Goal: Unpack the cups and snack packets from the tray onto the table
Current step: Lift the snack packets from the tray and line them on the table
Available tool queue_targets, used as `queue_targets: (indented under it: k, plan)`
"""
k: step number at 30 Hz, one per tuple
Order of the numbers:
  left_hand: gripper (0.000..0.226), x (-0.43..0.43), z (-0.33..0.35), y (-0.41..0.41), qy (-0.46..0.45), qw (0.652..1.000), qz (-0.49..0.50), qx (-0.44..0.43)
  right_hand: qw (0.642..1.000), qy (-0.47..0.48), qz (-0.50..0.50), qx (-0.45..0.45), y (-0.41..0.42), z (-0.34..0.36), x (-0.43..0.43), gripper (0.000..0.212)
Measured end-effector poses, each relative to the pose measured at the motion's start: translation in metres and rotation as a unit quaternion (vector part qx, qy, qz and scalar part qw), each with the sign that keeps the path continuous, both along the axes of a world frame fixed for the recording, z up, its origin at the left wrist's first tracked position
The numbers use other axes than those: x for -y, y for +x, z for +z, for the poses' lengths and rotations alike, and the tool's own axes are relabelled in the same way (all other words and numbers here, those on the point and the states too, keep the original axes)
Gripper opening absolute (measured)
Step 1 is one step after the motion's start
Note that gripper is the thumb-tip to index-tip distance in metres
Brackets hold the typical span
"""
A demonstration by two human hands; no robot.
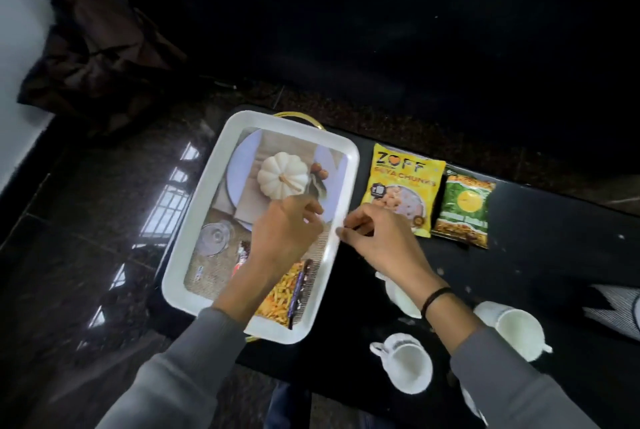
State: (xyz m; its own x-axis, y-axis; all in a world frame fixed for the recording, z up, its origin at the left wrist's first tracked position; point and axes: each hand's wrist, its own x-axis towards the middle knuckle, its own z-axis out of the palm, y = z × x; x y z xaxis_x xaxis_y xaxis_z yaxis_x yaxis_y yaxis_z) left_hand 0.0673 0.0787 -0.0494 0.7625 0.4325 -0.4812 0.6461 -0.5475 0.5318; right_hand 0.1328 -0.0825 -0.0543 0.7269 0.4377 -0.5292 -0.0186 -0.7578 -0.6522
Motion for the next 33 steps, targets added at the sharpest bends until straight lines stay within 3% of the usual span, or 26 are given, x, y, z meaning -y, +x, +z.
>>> queue_targets:
  k: [5, 9, 13, 18, 21, 24, 27, 29, 33]
  plan:
    - [0.031, -0.062, -0.013, -0.065, 0.040, 0.995, 0.012, -0.085, 0.995, -0.038, 0.076, -0.050, -0.039, -0.013, -0.044, 0.026]
    - [0.056, -0.077, -0.023, -0.096, 0.078, 0.984, 0.019, -0.156, 0.988, -0.063, 0.090, -0.104, -0.059, -0.020, -0.063, 0.042]
    - [0.053, -0.079, -0.033, -0.104, -0.049, 0.979, 0.070, -0.185, 0.984, -0.044, 0.044, -0.164, -0.066, -0.025, -0.070, 0.056]
    - [0.050, -0.084, -0.031, -0.101, -0.204, 0.959, 0.148, -0.129, 0.967, -0.017, -0.009, -0.253, -0.059, -0.028, -0.076, 0.060]
    - [0.035, -0.090, -0.027, -0.096, -0.269, 0.947, 0.166, -0.054, 0.948, 0.032, -0.047, -0.314, -0.049, -0.029, -0.075, 0.056]
    - [0.027, -0.096, -0.020, -0.088, -0.365, 0.903, 0.225, -0.011, 0.940, 0.094, -0.095, -0.314, -0.040, -0.026, -0.070, 0.062]
    - [0.045, -0.097, -0.017, -0.080, -0.456, 0.847, 0.272, 0.010, 0.925, 0.179, -0.161, -0.294, -0.035, -0.025, -0.064, 0.067]
    - [0.052, -0.091, -0.014, -0.071, -0.477, 0.831, 0.282, 0.052, 0.913, 0.226, -0.181, -0.289, -0.031, -0.023, -0.057, 0.069]
    - [0.051, -0.077, -0.004, -0.053, -0.466, 0.840, 0.246, 0.129, 0.906, 0.260, -0.174, -0.287, -0.025, -0.020, -0.040, 0.056]
